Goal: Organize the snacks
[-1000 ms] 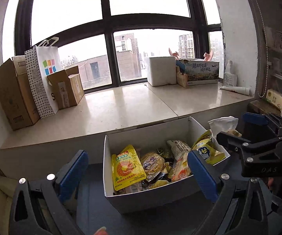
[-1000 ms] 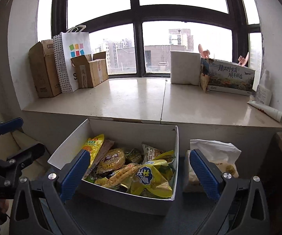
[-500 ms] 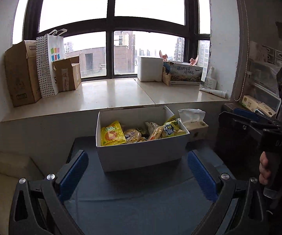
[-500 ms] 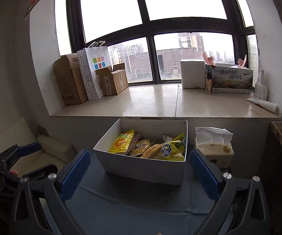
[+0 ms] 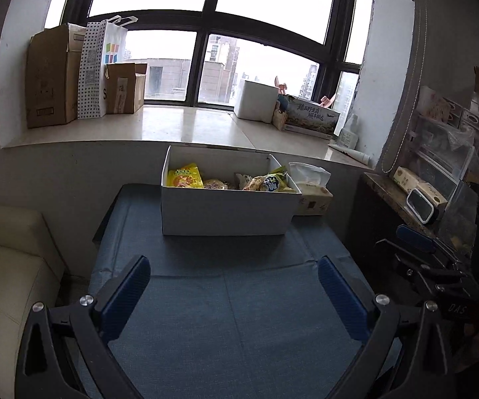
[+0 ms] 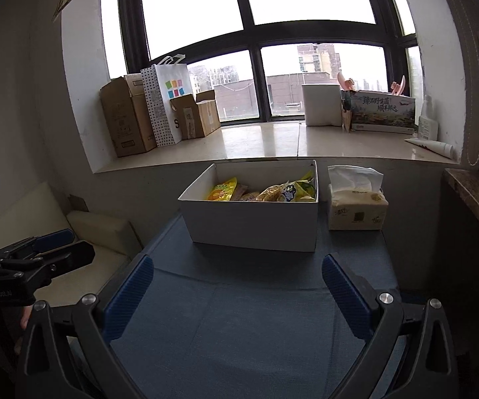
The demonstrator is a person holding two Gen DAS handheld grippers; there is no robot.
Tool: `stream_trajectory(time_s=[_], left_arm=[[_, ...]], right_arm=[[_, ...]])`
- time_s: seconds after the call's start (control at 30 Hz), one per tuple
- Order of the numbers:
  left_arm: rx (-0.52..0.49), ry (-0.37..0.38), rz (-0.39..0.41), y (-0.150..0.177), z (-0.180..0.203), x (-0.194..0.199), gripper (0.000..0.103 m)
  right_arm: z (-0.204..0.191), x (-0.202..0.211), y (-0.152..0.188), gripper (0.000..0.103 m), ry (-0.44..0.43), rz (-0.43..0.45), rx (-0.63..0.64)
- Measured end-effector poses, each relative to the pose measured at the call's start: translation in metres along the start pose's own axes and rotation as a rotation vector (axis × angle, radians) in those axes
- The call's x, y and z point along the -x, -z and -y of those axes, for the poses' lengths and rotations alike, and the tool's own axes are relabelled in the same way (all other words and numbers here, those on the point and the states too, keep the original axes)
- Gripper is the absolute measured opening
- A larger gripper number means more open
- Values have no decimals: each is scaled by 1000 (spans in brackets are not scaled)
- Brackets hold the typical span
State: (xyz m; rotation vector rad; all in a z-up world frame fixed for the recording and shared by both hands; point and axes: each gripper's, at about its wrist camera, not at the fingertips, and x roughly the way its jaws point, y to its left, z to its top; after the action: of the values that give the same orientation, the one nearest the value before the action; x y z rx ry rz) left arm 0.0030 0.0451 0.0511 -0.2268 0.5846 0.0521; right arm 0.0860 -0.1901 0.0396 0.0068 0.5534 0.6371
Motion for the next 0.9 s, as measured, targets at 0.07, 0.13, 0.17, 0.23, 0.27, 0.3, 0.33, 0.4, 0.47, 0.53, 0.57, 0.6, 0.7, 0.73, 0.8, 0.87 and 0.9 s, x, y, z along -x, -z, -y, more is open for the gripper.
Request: stream_trajectory(time_s=[0.07, 0.13, 0.17, 0.23, 0.27, 0.3, 0.33, 0.4, 0.47, 0.53, 0.57, 0.6, 0.7, 0.73, 0.8, 0.87, 0.9], left_arm=[[-11, 4, 7, -1, 1, 1, 103], [-21, -4, 9, -2, 3, 1, 103], [-26, -2, 8, -2, 5, 0, 103], [-32, 4, 4, -1, 7, -1, 103], [-37, 7, 2, -1, 8, -2, 103], [-41, 8, 0, 0, 9, -3, 103], [-43, 4, -2, 0, 11, -4, 103], [-49, 2, -5, 1, 12, -5, 103], [-52, 3, -10, 1, 13, -7, 103], [-54, 2, -11, 1, 13, -8, 103], [-54, 2, -12, 1, 14, -8, 103], [-54, 4, -11, 1, 14, -8, 103], [-56, 2, -14, 1, 15, -9, 103], [-60, 3, -16, 1, 15, -10, 103], [-65, -2, -21, 2, 15, -11, 103], [-63, 4, -21, 3, 15, -11, 103], [-62, 6, -21, 3, 14, -11, 103]], right_arm=[[-2, 2, 0, 103, -29, -5, 15], [-2, 3, -2, 103, -29, -1, 17], [-1, 3, -2, 103, -21, 4, 14], [0, 3, -3, 103, -26, 2, 12], [1, 2, -3, 103, -36, -2, 6], [4, 2, -2, 103, -56, -2, -12], [7, 1, -1, 103, -69, -2, -31], [11, 0, 0, 103, -73, -5, -51], [11, 0, 1, 103, -68, -8, -49], [10, -1, 2, 103, -72, -10, -46], [10, -1, 2, 103, -73, -11, -45], [9, -2, 2, 103, -72, -11, -42], [7, -2, 3, 103, -71, -15, -32], [7, -2, 3, 103, -74, -15, -34], [6, -1, 4, 103, -92, -11, -38], [6, -2, 4, 103, -90, -15, -36], [6, -2, 5, 103, -87, -15, -35]])
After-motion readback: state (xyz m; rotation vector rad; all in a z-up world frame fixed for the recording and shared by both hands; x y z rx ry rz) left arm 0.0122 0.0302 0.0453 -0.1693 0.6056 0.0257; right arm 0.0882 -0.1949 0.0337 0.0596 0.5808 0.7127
